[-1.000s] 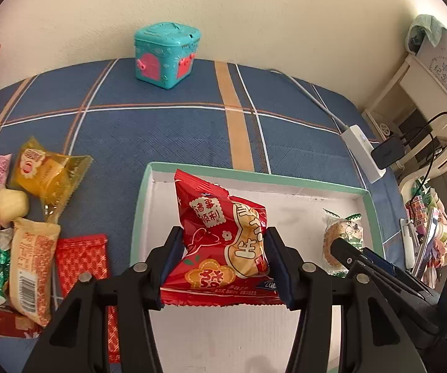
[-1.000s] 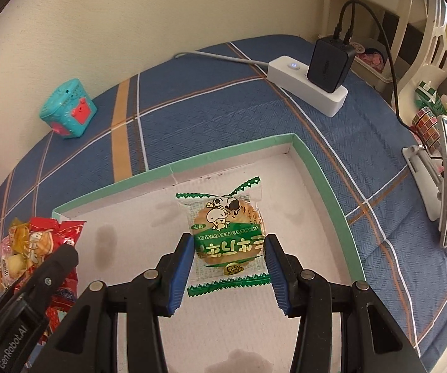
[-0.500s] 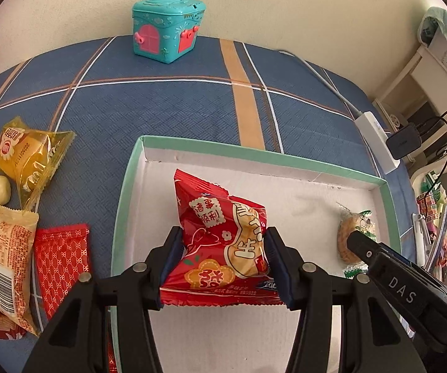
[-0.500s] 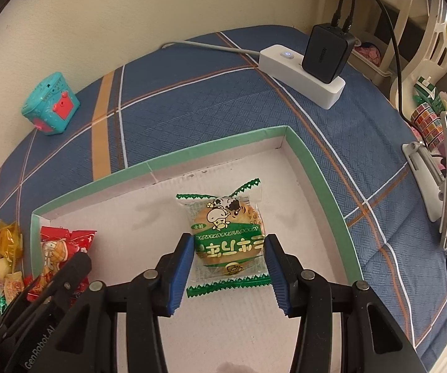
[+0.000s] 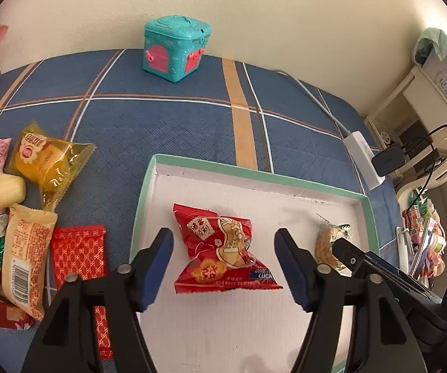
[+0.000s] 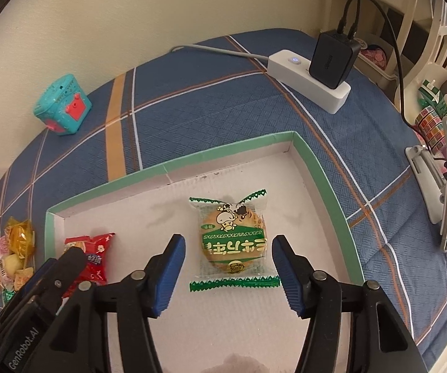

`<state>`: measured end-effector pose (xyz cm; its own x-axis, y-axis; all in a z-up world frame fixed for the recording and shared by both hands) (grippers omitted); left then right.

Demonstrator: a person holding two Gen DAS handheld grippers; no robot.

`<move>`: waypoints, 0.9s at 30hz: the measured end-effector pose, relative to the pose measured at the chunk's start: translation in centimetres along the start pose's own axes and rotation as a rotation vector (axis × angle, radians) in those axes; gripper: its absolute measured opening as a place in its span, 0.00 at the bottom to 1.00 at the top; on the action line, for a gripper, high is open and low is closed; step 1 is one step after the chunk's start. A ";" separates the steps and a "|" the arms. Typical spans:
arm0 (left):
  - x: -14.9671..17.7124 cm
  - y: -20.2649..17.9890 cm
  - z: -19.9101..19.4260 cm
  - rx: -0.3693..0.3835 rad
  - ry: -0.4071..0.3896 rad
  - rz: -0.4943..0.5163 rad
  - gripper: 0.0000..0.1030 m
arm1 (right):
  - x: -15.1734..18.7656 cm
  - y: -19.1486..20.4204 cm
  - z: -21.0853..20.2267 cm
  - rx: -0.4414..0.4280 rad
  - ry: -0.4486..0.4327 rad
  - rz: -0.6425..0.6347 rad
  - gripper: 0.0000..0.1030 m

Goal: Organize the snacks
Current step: 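Carry both snacks over the white tray and open both tools to drop them, then return both tools to the snack pile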

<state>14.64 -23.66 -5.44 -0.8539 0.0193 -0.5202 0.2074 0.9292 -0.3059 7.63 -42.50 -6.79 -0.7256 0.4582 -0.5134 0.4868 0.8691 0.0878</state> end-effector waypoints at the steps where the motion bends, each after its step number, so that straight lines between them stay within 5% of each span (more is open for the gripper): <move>1: 0.0 0.1 -0.3 -0.004 -0.003 -0.003 0.73 | 0.0 0.0 -0.3 0.002 -0.004 -0.001 0.60; 7: -0.1 1.3 -2.1 -0.039 -0.017 -0.040 0.75 | -0.1 -0.1 -1.5 0.012 -0.003 -0.013 0.70; 16: 0.7 4.2 -3.8 -0.203 -0.021 -0.072 0.75 | 0.8 0.5 -3.3 0.020 0.000 -0.081 0.72; 19: 1.1 5.4 -4.5 -0.243 -0.028 -0.095 0.89 | 1.2 0.8 -4.0 0.004 -0.003 -0.088 0.77; 27: 2.4 8.5 -7.5 -0.362 -0.065 -0.124 0.97 | 2.1 2.0 -5.3 -0.029 -0.011 -0.108 0.83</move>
<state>10.79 -12.99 -3.29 -0.8272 -0.1138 -0.5502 -0.0870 0.9934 -0.0747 4.49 -38.84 -3.16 -0.7677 0.3599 -0.5302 0.3919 0.9183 0.0557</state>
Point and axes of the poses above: each gripper's, at about its wrist camera, not at the fingertips, and z roughly the way its jaws point, y to its left, x to its underside, the point moved 1 cm from there along z, roughly the way its jaws point, and after that the axes turned 7 degrees about -y, right-handed, at the moved point
